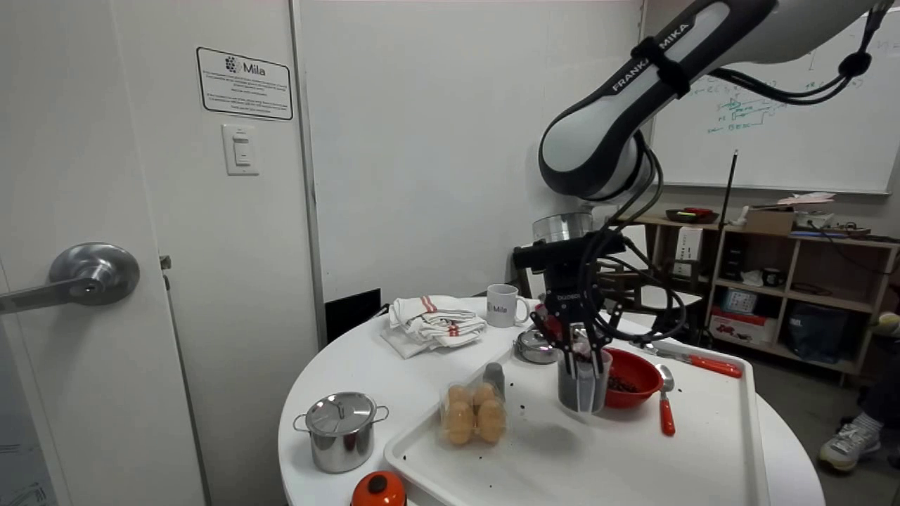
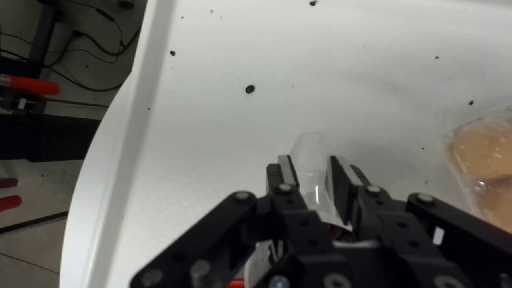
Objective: Pick up the jug and pour some of its contents into the bowl
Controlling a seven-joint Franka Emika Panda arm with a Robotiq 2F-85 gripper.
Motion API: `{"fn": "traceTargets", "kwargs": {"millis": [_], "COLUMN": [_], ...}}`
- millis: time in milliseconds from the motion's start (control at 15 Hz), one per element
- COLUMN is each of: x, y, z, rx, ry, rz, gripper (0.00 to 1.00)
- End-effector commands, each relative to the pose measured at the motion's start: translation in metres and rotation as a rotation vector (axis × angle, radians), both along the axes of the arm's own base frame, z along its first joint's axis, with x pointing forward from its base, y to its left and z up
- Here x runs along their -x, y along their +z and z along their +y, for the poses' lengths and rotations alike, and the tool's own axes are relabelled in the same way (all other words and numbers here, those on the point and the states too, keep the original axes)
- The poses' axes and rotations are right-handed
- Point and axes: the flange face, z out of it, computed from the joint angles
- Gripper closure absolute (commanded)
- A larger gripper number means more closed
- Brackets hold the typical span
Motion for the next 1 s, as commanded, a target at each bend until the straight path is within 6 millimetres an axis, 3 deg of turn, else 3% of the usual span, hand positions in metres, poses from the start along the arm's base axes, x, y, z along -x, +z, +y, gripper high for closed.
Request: {"fn": "traceTargets", "kwargs": {"millis": [0,267,933], "x": [0.036,0.048,0.046], "y": [0.010,0.002,-0.023], "z": [0.001,0.005,0.010], "rx": [0.013,0.015,0.023], "ry": [0.020,0.007,-0.037], "rz": [0.016,-0.008,-0.031], "gripper": [0.88,0.88,0.88]}}
